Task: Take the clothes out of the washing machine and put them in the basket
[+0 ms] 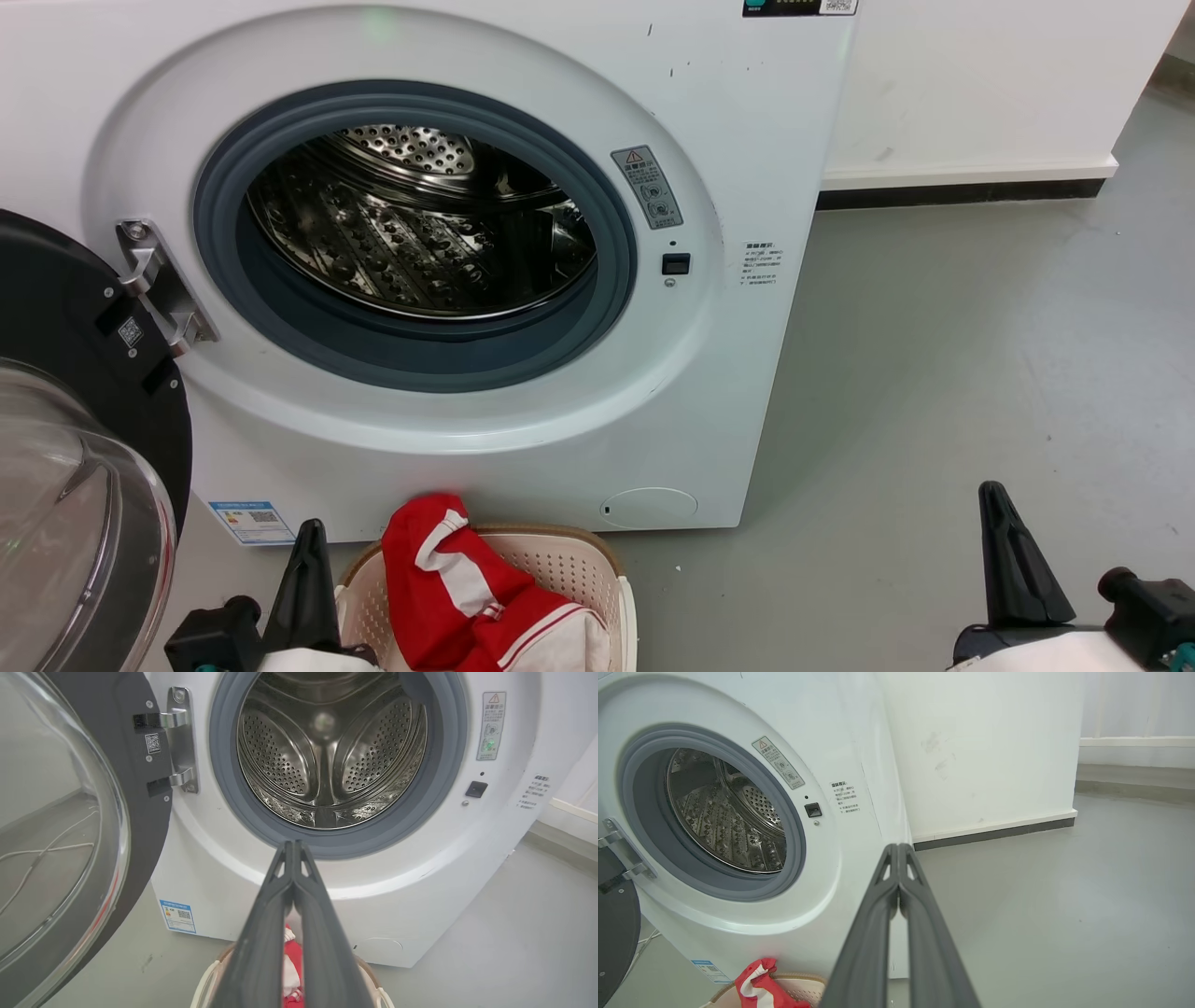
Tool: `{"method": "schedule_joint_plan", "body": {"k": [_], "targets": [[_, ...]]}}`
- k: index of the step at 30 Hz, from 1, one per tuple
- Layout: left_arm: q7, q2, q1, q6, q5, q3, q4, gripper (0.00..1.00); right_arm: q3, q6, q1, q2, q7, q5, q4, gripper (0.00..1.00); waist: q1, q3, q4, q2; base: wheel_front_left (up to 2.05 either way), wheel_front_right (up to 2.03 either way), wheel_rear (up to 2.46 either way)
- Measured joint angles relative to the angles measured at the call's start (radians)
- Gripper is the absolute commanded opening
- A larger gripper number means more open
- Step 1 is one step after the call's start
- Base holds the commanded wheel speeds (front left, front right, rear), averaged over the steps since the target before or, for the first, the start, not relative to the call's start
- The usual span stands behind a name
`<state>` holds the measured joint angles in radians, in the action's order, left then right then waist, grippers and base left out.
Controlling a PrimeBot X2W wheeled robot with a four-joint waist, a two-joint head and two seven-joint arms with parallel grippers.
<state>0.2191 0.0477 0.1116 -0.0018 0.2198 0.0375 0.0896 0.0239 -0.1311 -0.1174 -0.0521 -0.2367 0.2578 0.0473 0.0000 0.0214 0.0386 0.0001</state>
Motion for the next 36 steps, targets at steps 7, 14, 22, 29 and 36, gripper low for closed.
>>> {"method": "schedule_joint_plan", "body": {"k": [7, 14, 22, 29, 36], "targets": [[-0.032, 0.000, -0.019, -0.013, 0.136, 0.005, 0.013, 0.00, -0.002, 0.000, 0.017, -0.007, 0.027, 0.141, 0.020, 0.00, 0.0000, -0.001, -0.002, 0.0000, 0.00, 0.00, 0.00], [-0.060, 0.000, -0.039, -0.025, 0.261, 0.012, 0.026, 0.00, -0.002, 0.000, 0.037, -0.012, 0.050, 0.270, 0.037, 0.00, 0.0000, -0.003, -0.005, 0.0000, 0.00, 0.00, 0.00], [-0.093, 0.000, -0.059, -0.035, 0.392, 0.020, 0.041, 0.00, -0.002, 0.000, 0.057, -0.016, 0.077, 0.402, 0.055, 0.00, 0.0000, -0.005, -0.007, 0.0000, 0.00, 0.00, 0.00], [-0.119, 0.000, -0.076, -0.044, 0.498, 0.027, 0.052, 0.00, -0.001, 0.000, 0.074, -0.020, 0.100, 0.511, 0.070, 0.00, 0.0000, -0.006, -0.009, 0.0000, 0.00, 0.00, 0.00], [-0.139, 0.000, -0.087, -0.053, 0.596, 0.031, 0.065, 0.00, 0.002, 0.000, 0.088, -0.022, 0.122, 0.608, 0.084, 0.00, 0.0000, -0.007, -0.012, 0.0000, 0.00, 0.00, 0.00]]}}
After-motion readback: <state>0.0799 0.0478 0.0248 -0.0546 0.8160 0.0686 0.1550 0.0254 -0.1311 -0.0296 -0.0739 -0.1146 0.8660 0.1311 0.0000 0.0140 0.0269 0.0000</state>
